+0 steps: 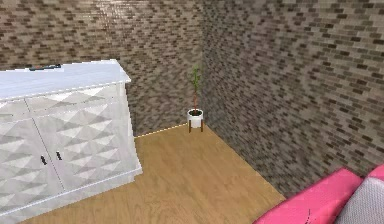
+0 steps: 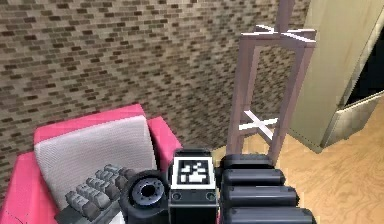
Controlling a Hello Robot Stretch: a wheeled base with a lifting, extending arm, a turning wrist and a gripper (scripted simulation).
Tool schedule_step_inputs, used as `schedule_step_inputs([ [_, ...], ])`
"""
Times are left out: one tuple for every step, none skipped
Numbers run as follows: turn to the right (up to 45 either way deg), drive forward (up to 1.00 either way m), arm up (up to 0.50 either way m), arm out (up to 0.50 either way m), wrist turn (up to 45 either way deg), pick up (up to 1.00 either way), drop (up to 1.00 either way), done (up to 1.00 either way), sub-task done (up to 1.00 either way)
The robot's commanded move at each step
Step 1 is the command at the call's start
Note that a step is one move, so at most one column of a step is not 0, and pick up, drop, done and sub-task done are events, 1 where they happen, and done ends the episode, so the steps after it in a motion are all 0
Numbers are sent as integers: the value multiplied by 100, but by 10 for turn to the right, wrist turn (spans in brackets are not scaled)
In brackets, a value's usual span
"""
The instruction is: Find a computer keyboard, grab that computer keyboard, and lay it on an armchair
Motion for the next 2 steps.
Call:
schedule_step_inputs([
  [-270,0,0,0,0,0,0,0,0],
  [0,0,0,18,0,0,0,0,0],
])
